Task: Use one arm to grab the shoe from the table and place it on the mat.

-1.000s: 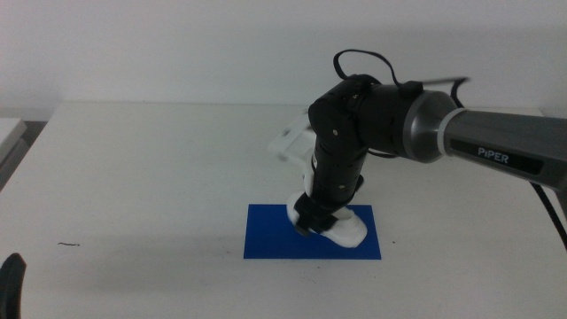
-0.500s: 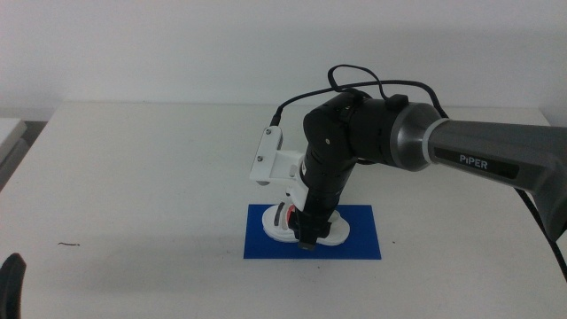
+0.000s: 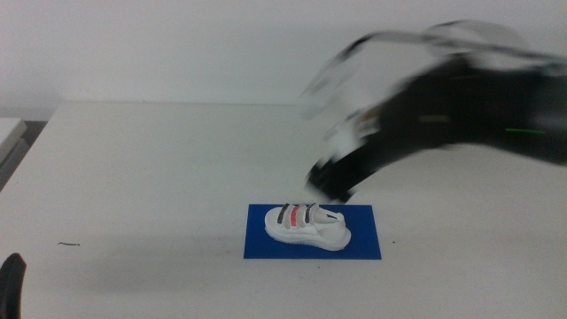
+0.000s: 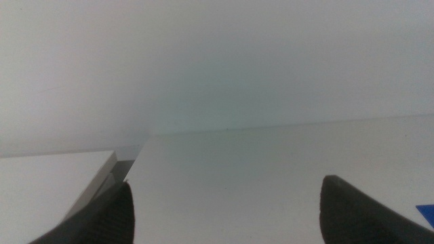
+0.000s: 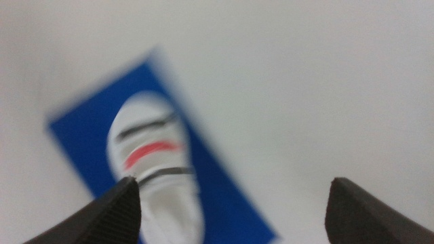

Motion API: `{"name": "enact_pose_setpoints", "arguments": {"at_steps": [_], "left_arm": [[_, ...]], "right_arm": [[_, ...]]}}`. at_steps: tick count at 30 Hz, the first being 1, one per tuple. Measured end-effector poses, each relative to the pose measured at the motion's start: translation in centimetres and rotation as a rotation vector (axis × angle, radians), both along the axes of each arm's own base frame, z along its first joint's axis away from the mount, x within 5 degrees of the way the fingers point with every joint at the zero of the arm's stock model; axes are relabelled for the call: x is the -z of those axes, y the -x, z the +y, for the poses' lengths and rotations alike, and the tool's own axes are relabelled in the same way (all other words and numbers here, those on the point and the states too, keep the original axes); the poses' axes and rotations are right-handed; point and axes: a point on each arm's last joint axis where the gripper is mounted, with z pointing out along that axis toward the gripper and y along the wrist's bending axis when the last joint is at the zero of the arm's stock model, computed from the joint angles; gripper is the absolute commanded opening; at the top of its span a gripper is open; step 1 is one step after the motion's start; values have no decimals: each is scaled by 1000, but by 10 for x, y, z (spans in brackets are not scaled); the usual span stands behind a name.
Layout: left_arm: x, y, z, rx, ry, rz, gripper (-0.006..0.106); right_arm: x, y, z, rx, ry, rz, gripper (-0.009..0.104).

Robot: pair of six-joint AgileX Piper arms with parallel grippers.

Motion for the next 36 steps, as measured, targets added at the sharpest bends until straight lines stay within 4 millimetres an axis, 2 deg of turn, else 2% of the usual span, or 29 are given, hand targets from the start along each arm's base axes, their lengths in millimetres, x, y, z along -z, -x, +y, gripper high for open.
{"name": "enact_pose_setpoints", "arguments": {"at_steps": [2, 4, 6, 8, 11, 14, 20, 25, 36], "left_arm": [[0, 0, 0, 0, 0, 0, 94], [0, 0, 0, 0, 0, 0, 94], [0, 0, 0, 0, 0, 0, 94], [0, 0, 0, 0, 0, 0, 94], [0, 0, 0, 0, 0, 0, 94], [0, 0, 0, 0, 0, 0, 94], [0, 0, 0, 0, 0, 0, 94], [0, 0, 0, 0, 0, 0, 94], [0, 0, 0, 0, 0, 0, 94]], "right_arm": [[-36, 30, -43, 131, -181, -138, 92], [-49, 63, -82, 211, -314, -269, 92], [-46, 98, -118, 289, -418, -369, 90], [-32, 131, -148, 373, -492, -444, 90], [-8, 166, -176, 461, -514, -492, 90], [5, 186, -191, 520, -530, -541, 90], [25, 213, -213, 658, -549, -651, 90], [44, 232, -223, 736, -546, -736, 90], [36, 255, -224, 695, -615, -917, 90]]}}
